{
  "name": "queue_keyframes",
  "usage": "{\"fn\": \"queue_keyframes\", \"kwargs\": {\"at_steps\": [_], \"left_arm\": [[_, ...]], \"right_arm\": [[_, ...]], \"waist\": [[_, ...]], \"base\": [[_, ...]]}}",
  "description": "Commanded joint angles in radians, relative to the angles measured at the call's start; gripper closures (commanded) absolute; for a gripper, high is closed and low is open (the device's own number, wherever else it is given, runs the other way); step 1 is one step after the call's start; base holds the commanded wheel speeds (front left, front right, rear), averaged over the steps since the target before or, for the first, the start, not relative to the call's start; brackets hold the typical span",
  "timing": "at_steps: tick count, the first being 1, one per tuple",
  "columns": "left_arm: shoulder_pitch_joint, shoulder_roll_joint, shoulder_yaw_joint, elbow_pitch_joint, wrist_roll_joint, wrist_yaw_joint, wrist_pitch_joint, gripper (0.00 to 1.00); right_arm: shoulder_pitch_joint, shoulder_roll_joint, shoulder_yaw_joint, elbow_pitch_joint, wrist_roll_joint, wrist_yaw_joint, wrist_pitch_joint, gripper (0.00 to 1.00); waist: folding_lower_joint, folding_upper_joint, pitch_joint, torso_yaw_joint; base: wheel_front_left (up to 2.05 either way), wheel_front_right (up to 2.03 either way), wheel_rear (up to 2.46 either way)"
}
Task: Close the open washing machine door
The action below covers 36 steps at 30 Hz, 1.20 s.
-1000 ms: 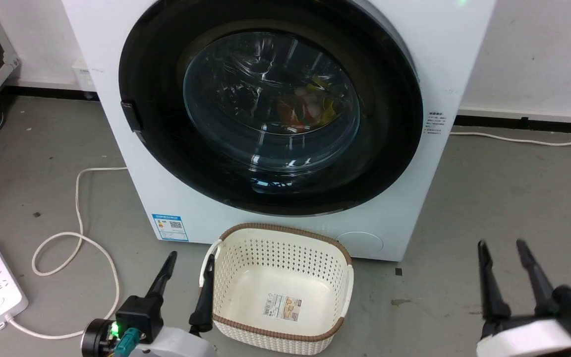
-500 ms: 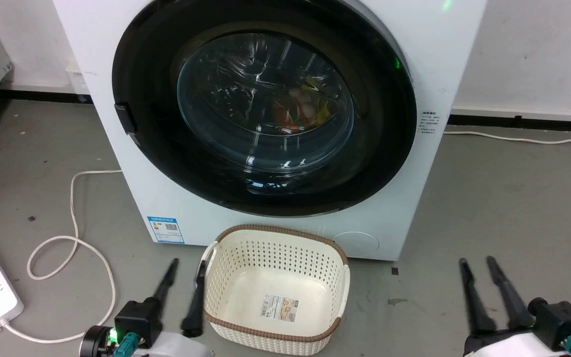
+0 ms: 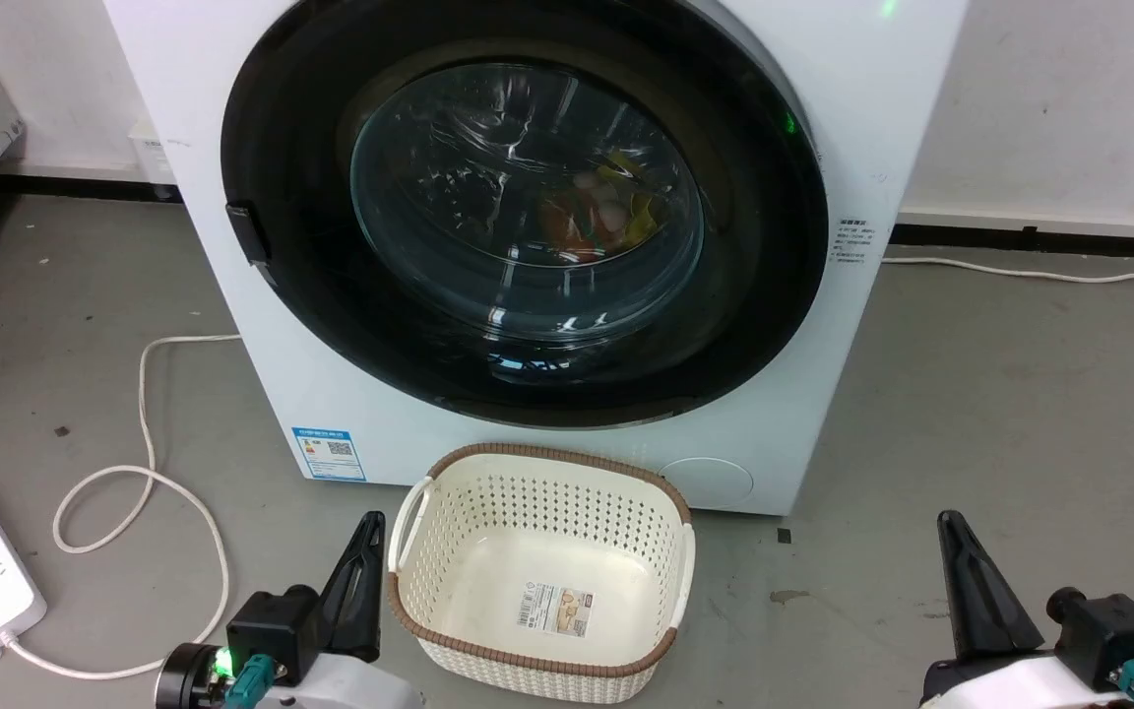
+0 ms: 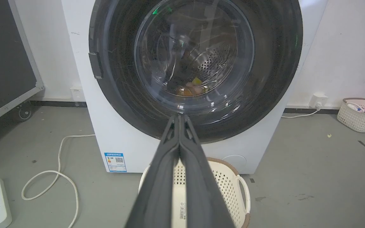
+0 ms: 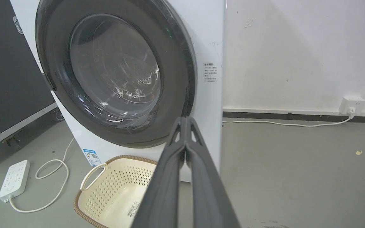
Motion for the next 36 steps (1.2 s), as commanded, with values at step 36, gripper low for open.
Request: {"fn": "queue_keyframes", "kwargs": {"at_steps": [36], "left_arm": [[0.008,0.0,0.025,-0.065,0.039,0.031,0.079,1.0]], "right_arm": [[-0.012,0.002,0.008,-0.046,-0.051,0.0,0.077,1.0]], "waist": [[0.0,0.0,0.013,0.002]], "base": [[0.0,0.0,0.0]]}}
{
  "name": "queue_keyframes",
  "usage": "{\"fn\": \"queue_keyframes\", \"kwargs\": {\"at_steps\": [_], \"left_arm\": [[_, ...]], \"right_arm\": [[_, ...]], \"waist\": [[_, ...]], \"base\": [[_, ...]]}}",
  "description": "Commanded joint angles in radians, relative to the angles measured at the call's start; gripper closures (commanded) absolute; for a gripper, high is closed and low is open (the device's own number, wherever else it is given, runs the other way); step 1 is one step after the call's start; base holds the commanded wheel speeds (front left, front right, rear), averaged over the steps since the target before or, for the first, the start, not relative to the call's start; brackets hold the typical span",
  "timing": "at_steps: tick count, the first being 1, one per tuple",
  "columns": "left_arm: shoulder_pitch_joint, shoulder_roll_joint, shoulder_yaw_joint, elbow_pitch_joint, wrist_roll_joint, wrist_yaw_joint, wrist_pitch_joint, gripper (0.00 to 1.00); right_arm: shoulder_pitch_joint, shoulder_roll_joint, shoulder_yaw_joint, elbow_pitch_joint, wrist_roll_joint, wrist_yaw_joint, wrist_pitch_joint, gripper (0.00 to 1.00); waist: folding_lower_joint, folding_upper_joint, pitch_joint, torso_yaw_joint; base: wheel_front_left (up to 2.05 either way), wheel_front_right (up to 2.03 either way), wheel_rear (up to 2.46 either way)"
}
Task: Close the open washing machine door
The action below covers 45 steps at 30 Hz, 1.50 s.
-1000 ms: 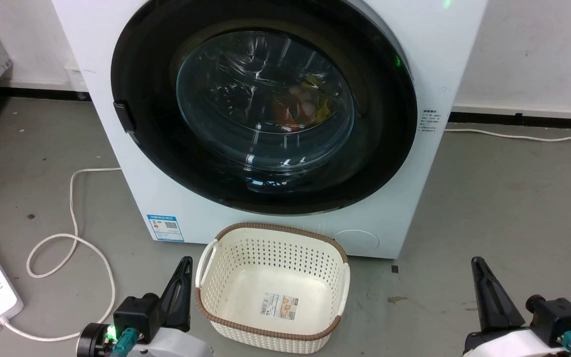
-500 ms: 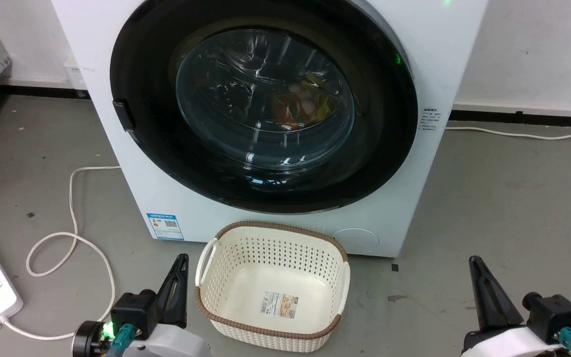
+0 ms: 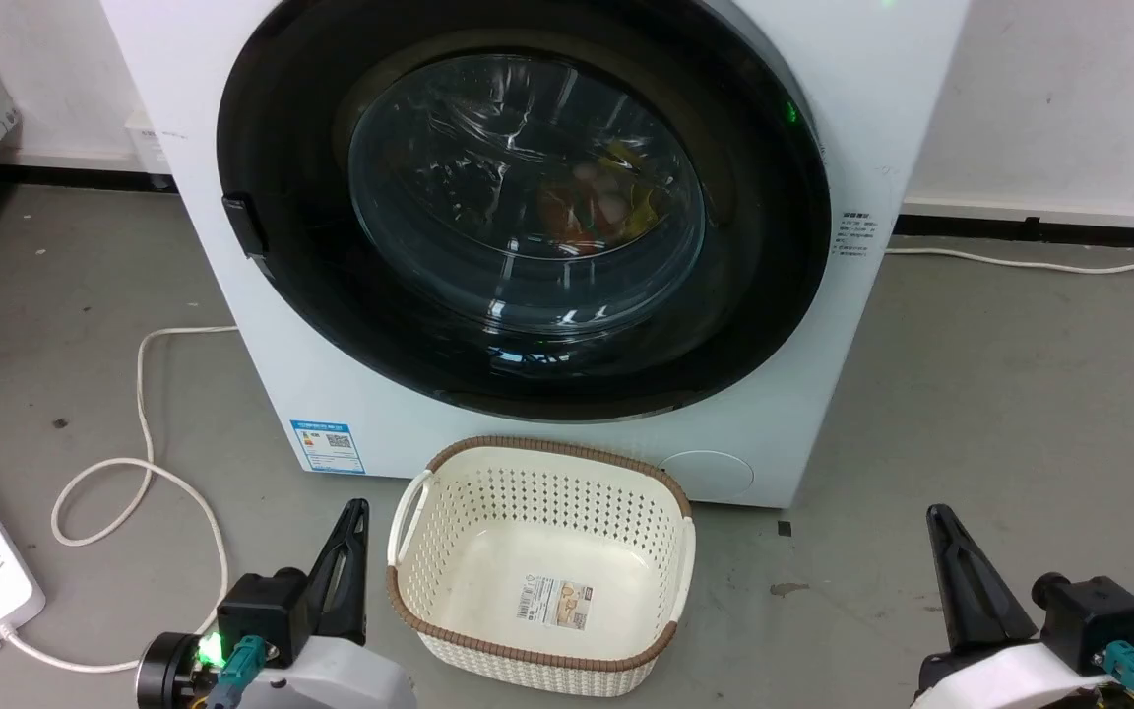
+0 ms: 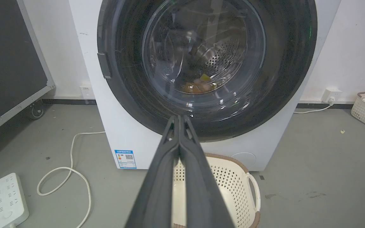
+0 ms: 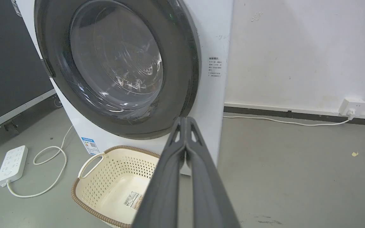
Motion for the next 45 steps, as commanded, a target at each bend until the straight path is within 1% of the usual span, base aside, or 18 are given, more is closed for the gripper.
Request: {"fn": "queue_keyframes", "kwargs": {"at_steps": [1,45], "left_arm": [[0.008,0.0,0.004,-0.007,0.007,0.008,0.003,1.0],[0.015,0.0,0.032,-0.083,0.046,0.041,0.098,1.0]], "right_arm": [[-0.008,0.002,0.001,-0.008,-0.008,0.0,0.004,1.0],[-0.02,0.004,0.009,-0.058,-0.067,0.0,0.098,1.0]], "waist": [[0.0,-0.0001,0.0,0.0],[0.0,-0.0001,0.017,0.002]], "base": [[0.0,0.0,0.0],[0.0,0.0,0.0]]}}
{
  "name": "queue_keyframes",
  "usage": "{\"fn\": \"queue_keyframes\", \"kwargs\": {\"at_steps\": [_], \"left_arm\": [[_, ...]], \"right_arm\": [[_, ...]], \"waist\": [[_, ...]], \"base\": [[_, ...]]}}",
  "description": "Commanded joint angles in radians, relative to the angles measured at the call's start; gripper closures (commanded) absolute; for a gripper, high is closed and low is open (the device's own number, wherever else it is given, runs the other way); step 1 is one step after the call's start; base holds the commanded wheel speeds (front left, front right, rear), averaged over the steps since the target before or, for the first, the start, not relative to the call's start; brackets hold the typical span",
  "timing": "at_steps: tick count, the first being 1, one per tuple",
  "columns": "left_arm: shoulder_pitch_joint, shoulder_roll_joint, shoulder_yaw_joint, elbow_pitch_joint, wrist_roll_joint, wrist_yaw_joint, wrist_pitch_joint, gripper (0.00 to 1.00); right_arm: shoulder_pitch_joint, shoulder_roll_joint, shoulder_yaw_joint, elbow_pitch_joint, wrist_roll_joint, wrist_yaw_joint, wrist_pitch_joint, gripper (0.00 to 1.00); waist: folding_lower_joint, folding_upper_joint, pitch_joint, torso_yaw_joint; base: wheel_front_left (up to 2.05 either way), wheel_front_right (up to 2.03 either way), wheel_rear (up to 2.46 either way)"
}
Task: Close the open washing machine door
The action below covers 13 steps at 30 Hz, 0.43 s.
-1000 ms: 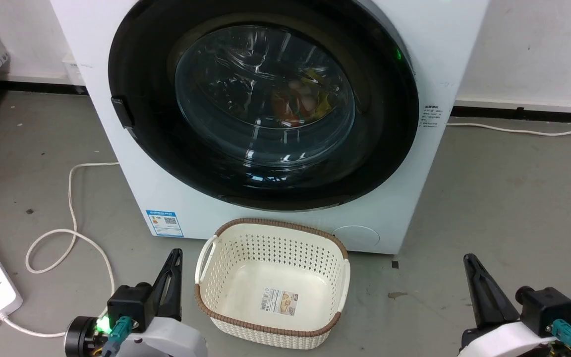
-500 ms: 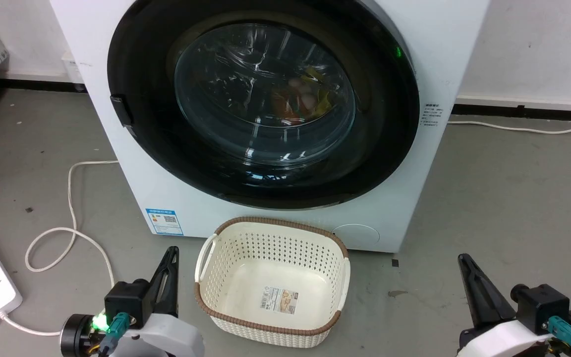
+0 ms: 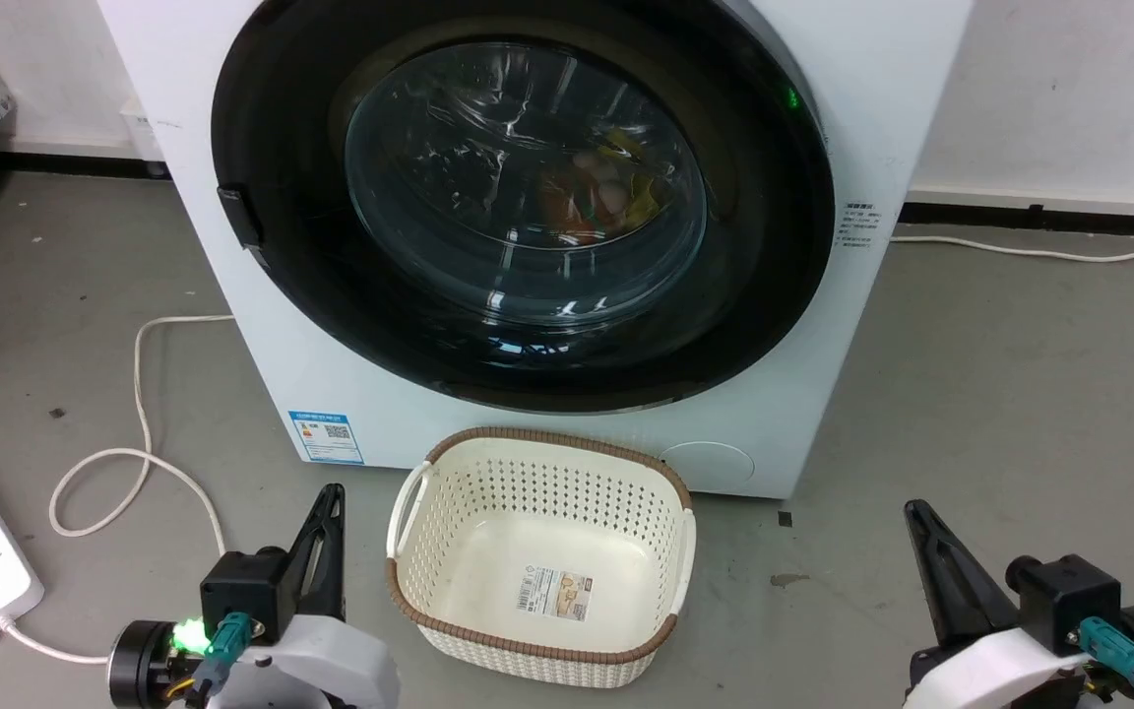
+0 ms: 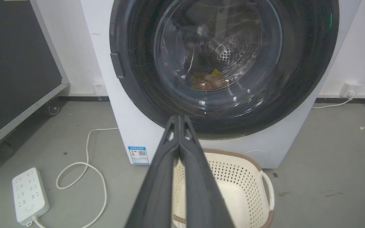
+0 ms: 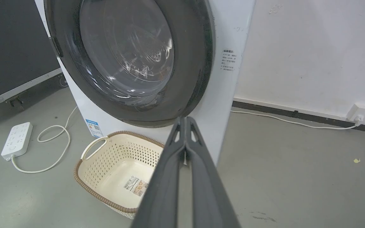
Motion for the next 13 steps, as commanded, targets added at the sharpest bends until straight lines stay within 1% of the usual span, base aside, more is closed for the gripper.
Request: {"fn": "queue_keyframes", "kwargs": {"at_steps": [1,13], "left_arm": [[0.015,0.001,0.003,-0.008,0.011,0.006,0.005,1.0],[0.016,0.001,0.01,-0.028,0.021,0.015,0.03,1.0]], "right_arm": [[-0.013,0.004,0.001,-0.01,-0.008,0.0,0.005,1.0],[-0.016,0.005,0.003,-0.024,-0.023,0.0,0.029,1.0]], "waist": [[0.0,0.0,0.0,0.0],[0.0,0.0,0.005,0.001]], "base": [[0.0,0.0,0.0],[0.0,0.0,0.0]]}}
